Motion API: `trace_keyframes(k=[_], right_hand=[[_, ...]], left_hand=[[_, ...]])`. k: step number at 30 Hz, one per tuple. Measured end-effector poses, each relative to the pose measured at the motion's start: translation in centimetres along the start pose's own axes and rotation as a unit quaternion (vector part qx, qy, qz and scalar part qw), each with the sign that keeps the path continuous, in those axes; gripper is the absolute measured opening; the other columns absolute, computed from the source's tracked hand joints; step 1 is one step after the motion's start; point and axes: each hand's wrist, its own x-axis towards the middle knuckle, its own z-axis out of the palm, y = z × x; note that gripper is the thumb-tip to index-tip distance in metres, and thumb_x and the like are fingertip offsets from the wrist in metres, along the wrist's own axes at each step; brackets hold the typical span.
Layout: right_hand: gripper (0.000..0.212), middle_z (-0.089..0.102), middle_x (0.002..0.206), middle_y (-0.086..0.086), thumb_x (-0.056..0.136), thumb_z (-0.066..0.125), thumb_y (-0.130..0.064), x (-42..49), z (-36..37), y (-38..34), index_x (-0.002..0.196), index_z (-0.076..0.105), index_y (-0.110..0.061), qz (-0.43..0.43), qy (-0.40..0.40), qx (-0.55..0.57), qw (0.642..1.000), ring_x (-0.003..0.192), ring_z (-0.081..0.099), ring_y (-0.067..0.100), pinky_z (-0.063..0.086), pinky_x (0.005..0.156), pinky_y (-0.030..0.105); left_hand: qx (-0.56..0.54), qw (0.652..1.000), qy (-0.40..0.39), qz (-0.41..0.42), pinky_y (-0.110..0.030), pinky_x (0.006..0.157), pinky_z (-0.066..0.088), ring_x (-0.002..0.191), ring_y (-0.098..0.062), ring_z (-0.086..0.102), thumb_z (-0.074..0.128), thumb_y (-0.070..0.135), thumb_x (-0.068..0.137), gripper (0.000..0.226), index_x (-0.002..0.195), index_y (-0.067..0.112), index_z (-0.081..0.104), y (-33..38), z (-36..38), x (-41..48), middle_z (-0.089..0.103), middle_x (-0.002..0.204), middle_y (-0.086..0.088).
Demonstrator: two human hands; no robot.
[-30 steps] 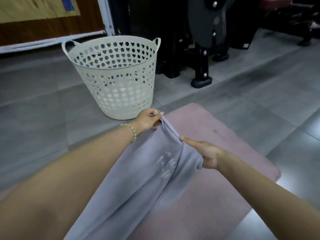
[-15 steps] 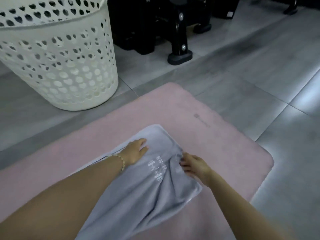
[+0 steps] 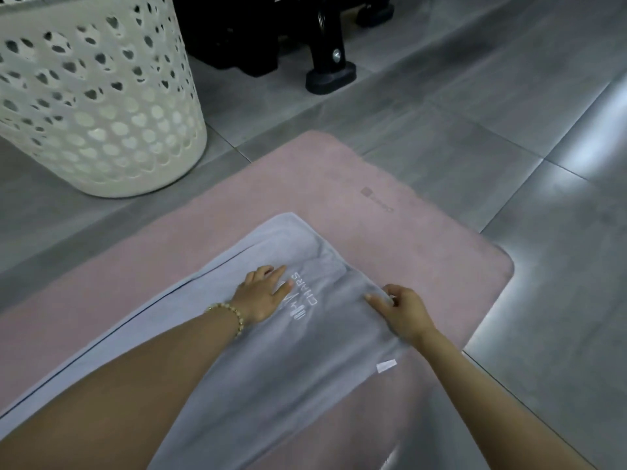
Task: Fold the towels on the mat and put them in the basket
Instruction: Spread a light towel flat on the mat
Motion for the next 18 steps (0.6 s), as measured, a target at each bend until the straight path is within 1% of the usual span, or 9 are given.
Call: trace_keyframes(k=[1,3,5,8,11,12,14,18], right_hand=[[0.036,0.038,0.057,0.001,0.084,0.069,-0.033,-0.1,-0.1,0.8,0.067,0.045,-0.012,0.016,0.01,-0.021,1.0,0.055,0.035,0.016,0.029,0.051,0.028],[0.03,0.043,0.059,0.0,0.084,0.069,-0.029,-0.8,0.2,1.5,0.072,0.047,-0.012,0.045,0.032,-0.037,0.998,0.061,0.042,0.021,0.034,0.053,0.027],[0.023,0.051,0.068,0.0,0.082,0.071,-0.027,-1.6,0.6,1.2,0.085,0.054,-0.012,0.048,0.055,-0.03,0.997,0.068,0.049,0.024,0.039,0.062,0.031],[0.034,0.058,0.092,0.002,0.08,0.073,-0.027,-2.9,1.0,-0.7,0.105,0.056,-0.012,0.023,0.067,-0.024,0.997,0.084,0.055,0.023,0.04,0.073,0.029],[0.046,0.055,0.125,0.007,0.087,0.066,-0.031,-4.6,2.3,-3.9,0.125,0.05,-0.011,-0.006,0.052,-0.029,0.998,0.109,0.054,0.024,0.041,0.091,0.031],[0.05,0.051,0.133,0.006,0.089,0.063,-0.033,-5.5,3.1,-5.3,0.13,0.047,-0.012,-0.024,0.042,-0.05,0.998,0.118,0.051,0.023,0.039,0.097,0.031],[0.054,0.043,0.143,0.004,0.091,0.059,-0.037,-7.4,5.2,-8.7,0.137,0.042,-0.014,-0.065,-0.001,-0.089,0.994,0.127,0.046,0.022,0.035,0.101,0.029],[0.057,0.038,0.148,0.004,0.093,0.054,-0.039,-11.2,11.6,-17.7,0.141,0.037,-0.015,-0.147,-0.122,-0.15,0.97,0.133,0.039,0.021,0.031,0.108,0.03]], left_hand=[[-0.006,1.0,-0.007,0.005,-0.033,0.117,0.009,0.145,-0.02,0.008,0.024,0.05,0.099,0.058,0.151,0.027,0.012,0.0,0.0,-0.4,0.01,0.158,0.001],[-0.023,1.0,-0.008,0.012,-0.029,0.117,0.005,0.146,-0.016,0.006,0.025,0.048,0.1,0.059,0.151,0.024,0.011,-0.7,0.0,-1.4,0.007,0.159,0.002],[-0.054,0.998,0.0,0.013,-0.028,0.118,0.006,0.146,-0.015,0.01,0.027,0.048,0.099,0.06,0.151,0.02,0.015,-2.1,-0.1,-2.6,0.012,0.158,0.002],[-0.098,0.995,0.014,0.009,-0.031,0.118,0.013,0.144,-0.016,0.019,0.032,0.049,0.097,0.06,0.148,0.019,0.024,-4.8,-0.7,-5.0,0.022,0.156,0.002],[-0.147,0.988,0.043,-0.018,-0.033,0.118,0.016,0.142,-0.019,0.024,0.033,0.052,0.095,0.061,0.147,0.019,0.03,-7.5,-1.5,-8.6,0.028,0.154,0.001],[-0.157,0.986,0.047,-0.027,-0.034,0.118,0.017,0.141,-0.019,0.025,0.033,0.053,0.095,0.063,0.147,0.018,0.03,-8.5,-1.8,-10.2,0.028,0.153,0.001],[-0.158,0.985,0.05,-0.038,-0.036,0.117,0.019,0.141,-0.02,0.027,0.034,0.054,0.094,0.063,0.145,0.018,0.031,-10.9,-2.4,-13.6,0.03,0.153,0.0],[-0.164,0.978,0.098,-0.084,-0.033,0.114,0.024,0.136,-0.023,0.036,0.038,0.047,0.096,0.055,0.14,0.013,0.04,-17.7,-4.3,-21.1,0.039,0.148,-0.006]])
